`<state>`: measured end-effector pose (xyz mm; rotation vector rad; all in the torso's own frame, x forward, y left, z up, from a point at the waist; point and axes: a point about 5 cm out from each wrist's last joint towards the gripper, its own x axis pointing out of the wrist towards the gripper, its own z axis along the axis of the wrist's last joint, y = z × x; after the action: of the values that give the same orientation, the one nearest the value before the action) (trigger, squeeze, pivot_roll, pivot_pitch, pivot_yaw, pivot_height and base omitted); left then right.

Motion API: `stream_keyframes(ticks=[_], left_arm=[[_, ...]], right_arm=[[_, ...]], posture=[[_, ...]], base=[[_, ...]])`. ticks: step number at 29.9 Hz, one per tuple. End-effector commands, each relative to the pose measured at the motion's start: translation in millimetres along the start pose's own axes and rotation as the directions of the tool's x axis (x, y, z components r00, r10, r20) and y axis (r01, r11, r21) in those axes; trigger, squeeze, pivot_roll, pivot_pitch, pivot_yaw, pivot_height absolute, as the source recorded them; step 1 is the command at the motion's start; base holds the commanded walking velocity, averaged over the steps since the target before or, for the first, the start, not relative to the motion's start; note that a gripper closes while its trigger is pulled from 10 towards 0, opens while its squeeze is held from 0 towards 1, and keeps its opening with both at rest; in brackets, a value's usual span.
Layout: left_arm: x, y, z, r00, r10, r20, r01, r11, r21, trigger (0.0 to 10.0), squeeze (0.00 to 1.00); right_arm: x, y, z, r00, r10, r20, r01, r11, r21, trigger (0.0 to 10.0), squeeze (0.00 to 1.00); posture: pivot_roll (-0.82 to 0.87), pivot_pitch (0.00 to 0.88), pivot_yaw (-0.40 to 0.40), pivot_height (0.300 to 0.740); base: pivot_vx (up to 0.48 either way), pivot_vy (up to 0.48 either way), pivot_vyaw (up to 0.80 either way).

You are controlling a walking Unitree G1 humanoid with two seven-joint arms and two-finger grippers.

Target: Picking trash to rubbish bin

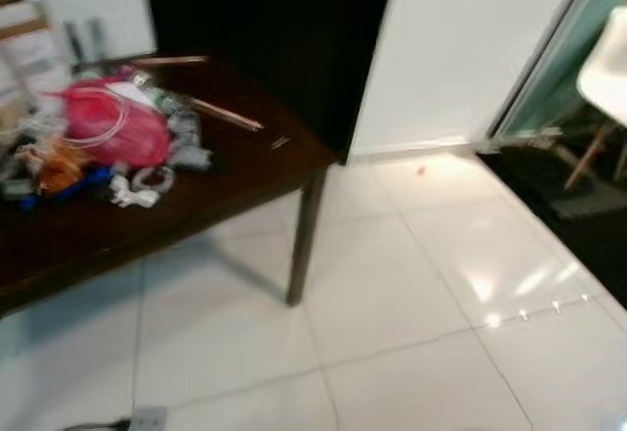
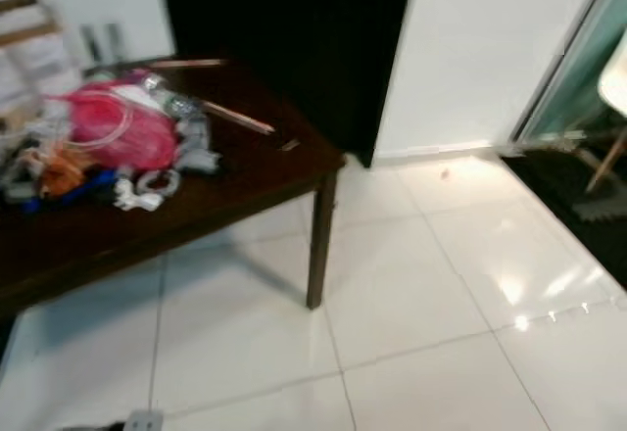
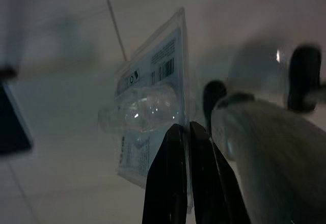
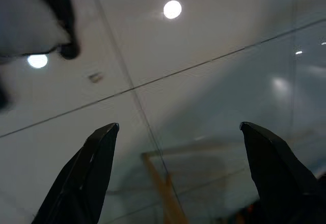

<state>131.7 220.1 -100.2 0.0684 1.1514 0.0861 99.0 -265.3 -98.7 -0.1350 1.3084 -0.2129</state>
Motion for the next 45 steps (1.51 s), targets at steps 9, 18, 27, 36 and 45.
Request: stream_keyframes(ticks=[9, 18, 27, 36, 45], left_arm=[[0.2, -4.1, -3.7, 1.0, -0.01, -0.026, 0.011, 0.999, 0.034, 10.0, 0.0], [0.9, -8.5, 0.2, 1.0, -0.025, -0.016, 0.026, 0.998, 0.056, 10.0, 0.0], [0.2, -7.7, -5.3, 0.999, -0.035, -0.03, 0.038, 0.996, 0.076, 10.0, 0.0], [0.2, -8.1, -4.5, 0.999, -0.041, -0.024, 0.042, 0.996, 0.082, 10.0, 0.0], [0.4, -10.7, -4.2, 0.998, -0.051, -0.025, 0.053, 0.994, 0.094, 10.0, 0.0]], right_arm=[[0.3, 10.2, 19.2, 0.998, 0.023, 0.057, -0.02, 0.998, -0.057, 10.0, 0.0], [0.5, 17.3, 21.8, 0.997, 0.034, 0.062, -0.029, 0.997, -0.074, 10.0, 0.0], [0.7, 23.6, 20.4, 0.997, 0.046, 0.058, -0.042, 0.996, -0.077, 10.0, 0.0], [0.7, 26.4, 21.5, 0.997, 0.053, 0.057, -0.048, 0.995, -0.088, 10.0, 0.0], [0.6, 25.2, 22.0, 0.997, 0.051, 0.059, -0.045, 0.995, -0.088, 10.0, 0.0]], posture=[[0.04, 0.05, -0.052, 0.74], [0.04, 0.055, -0.038, 0.74], [0.04, 0.063, -0.028, 0.74], [0.04, 0.061, -0.029, 0.74], [0.03, 0.058, -0.029, 0.74]], base=[[0.0, 0.0, -0.78], [0.0, 0.0, -0.79], [0.0, 0.0, -0.79], [0.0, 0.0, -0.78], [0.0, 0.0, -0.78]])
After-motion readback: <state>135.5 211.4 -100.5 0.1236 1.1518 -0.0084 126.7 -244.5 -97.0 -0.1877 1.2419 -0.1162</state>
